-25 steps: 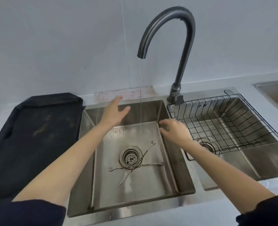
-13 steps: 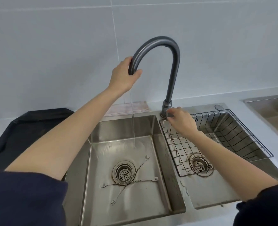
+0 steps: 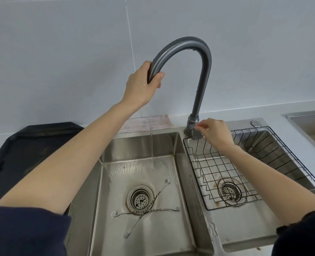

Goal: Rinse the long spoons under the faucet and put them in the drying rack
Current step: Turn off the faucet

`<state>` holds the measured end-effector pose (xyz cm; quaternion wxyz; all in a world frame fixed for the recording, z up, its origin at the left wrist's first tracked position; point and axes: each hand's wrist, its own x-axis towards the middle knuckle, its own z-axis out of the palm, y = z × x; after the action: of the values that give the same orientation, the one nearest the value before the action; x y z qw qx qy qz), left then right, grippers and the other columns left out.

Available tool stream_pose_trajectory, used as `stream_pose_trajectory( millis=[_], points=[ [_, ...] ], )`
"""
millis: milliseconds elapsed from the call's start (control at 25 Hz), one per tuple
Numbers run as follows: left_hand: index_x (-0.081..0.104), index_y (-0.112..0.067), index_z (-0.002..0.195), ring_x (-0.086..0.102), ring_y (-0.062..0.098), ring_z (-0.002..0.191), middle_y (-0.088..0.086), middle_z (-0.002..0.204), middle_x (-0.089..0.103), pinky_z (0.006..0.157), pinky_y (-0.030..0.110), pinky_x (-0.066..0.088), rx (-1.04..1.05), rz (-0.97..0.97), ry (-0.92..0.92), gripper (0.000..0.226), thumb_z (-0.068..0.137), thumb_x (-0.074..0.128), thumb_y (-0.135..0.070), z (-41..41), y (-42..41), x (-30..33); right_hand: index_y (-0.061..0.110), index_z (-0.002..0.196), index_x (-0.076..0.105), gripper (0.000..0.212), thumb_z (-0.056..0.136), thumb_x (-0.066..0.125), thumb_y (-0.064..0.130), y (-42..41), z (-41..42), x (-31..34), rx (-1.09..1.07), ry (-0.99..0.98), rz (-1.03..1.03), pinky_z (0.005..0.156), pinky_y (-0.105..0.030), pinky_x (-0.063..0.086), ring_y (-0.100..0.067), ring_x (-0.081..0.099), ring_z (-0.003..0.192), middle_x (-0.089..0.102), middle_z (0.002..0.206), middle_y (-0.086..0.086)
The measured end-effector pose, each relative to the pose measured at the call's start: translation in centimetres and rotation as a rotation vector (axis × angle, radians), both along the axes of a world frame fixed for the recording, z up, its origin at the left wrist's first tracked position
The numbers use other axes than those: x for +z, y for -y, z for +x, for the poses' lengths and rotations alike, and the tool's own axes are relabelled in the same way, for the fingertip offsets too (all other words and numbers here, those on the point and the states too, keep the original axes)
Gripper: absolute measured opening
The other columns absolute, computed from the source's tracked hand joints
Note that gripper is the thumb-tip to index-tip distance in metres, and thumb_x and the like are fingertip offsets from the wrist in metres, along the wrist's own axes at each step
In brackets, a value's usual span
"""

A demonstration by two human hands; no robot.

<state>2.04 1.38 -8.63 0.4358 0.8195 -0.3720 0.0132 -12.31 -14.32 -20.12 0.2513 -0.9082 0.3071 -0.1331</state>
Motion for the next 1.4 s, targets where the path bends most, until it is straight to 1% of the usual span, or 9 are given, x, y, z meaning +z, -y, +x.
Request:
stream_pose_trajectory(
  millis=[440, 520, 600, 680, 760, 840, 960, 1200, 1400],
  points=[
    [0.054, -0.008, 0.108, 0.056, 0.011, 0.065, -0.001, 0.083, 0.064, 0.069, 0.024, 0.045, -0.008, -0.028, -0.014, 0.026, 0.091, 0.048, -0.027, -0.3, -0.6, 0.0, 0.013, 0.096, 0.072, 0.018, 0.089, 0.056, 0.020, -0.3, 1.8, 0.8, -0.102, 0.049, 0.074, 0.080, -0.037, 0.051, -0.033, 0.062, 0.098, 0.071, 0.103, -0.017],
    [0.055, -0.010, 0.105, 0.063, 0.021, 0.075, 0.001, 0.085, 0.065, 0.076, 0.030, 0.050, -0.047, -0.047, -0.071, 0.022, 0.090, 0.052, -0.026, -0.2, -0.9, 0.3, 0.012, 0.097, 0.071, 0.019, 0.090, 0.055, 0.020, -0.5, 1.8, 1.3, -0.062, -0.001, 0.003, 0.081, -0.038, 0.052, -0.034, 0.062, 0.098, 0.070, 0.105, -0.016],
    [0.056, -0.013, 0.106, 0.066, 0.026, 0.085, 0.004, 0.088, 0.066, 0.077, 0.026, 0.053, -0.097, -0.061, -0.136, 0.020, 0.088, 0.055, -0.024, 0.0, -1.2, 0.6, 0.011, 0.102, 0.069, 0.021, 0.091, 0.054, 0.020, -1.0, 1.8, 1.4, -0.004, -0.058, -0.145, 0.084, -0.039, 0.048, -0.034, 0.060, 0.100, 0.068, 0.109, -0.012],
    [0.055, -0.013, 0.116, 0.063, 0.021, 0.082, 0.004, 0.090, 0.064, 0.072, 0.015, 0.049, -0.110, -0.045, -0.120, 0.030, 0.088, 0.056, -0.024, 0.1, -1.6, 0.4, 0.011, 0.108, 0.066, 0.023, 0.090, 0.055, 0.020, -1.9, 1.7, 1.0, 0.075, -0.055, -0.298, 0.095, -0.040, 0.040, -0.032, 0.058, 0.107, 0.066, 0.114, -0.010],
    [0.051, -0.014, 0.125, 0.061, 0.017, 0.088, 0.004, 0.097, 0.064, 0.079, 0.016, 0.045, -0.107, -0.014, -0.100, 0.038, 0.088, 0.056, -0.025, 0.0, -2.4, -0.4, 0.010, 0.111, 0.066, 0.026, 0.088, 0.058, 0.020, -3.0, 1.6, -0.1, 0.157, 0.006, -0.381, 0.101, -0.042, 0.035, -0.030, 0.056, 0.112, 0.066, 0.115, -0.010],
    [0.045, -0.016, 0.131, 0.060, 0.017, 0.108, 0.005, 0.118, 0.063, 0.094, 0.022, 0.041, -0.108, 0.069, -0.119, 0.046, 0.088, 0.057, -0.025, 0.2, -3.4, -2.2, 0.009, 0.112, 0.065, 0.030, 0.085, 0.063, 0.023, -4.3, 1.6, -1.7, 0.213, 0.014, -0.390, 0.100, -0.045, 0.038, -0.030, 0.058, 0.111, 0.066, 0.113, -0.012],
    [0.029, -0.018, 0.141, 0.046, 0.019, 0.128, 0.005, 0.142, 0.046, 0.107, 0.027, 0.032, -0.101, 0.216, -0.219, 0.063, 0.086, 0.059, -0.027, 0.7, -5.0, -6.2, 0.009, 0.118, 0.060, 0.038, 0.085, 0.064, 0.027, -6.4, 1.6, -4.6, 0.276, -0.091, -0.310, 0.100, -0.044, 0.037, -0.030, 0.057, 0.113, 0.065, 0.115, -0.012],
    [0.029, -0.012, 0.141, 0.039, 0.024, 0.134, 0.009, 0.147, 0.039, 0.111, 0.033, 0.028, -0.079, 0.500, -0.332, 0.063, 0.087, 0.058, -0.027, 0.6, -8.3, -15.7, 0.015, 0.128, 0.050, 0.042, 0.091, 0.053, 0.035, -9.1, 0.5, -10.4, 0.361, -0.387, -0.204, 0.106, -0.036, 0.029, -0.023, 0.045, 0.125, 0.055, 0.128, -0.005],
    [0.032, -0.011, 0.140, 0.039, 0.029, 0.133, 0.012, 0.147, 0.039, 0.111, 0.045, 0.033, -0.115, 0.786, -0.410, 0.061, 0.087, 0.056, -0.031, -0.5, -12.0, -24.0, 0.015, 0.129, 0.049, 0.039, 0.092, 0.051, 0.024, -11.2, -0.1, -15.0, 0.421, -0.543, -0.079, 0.107, -0.038, 0.030, -0.024, 0.043, 0.127, 0.053, 0.133, -0.006]
  ],
)
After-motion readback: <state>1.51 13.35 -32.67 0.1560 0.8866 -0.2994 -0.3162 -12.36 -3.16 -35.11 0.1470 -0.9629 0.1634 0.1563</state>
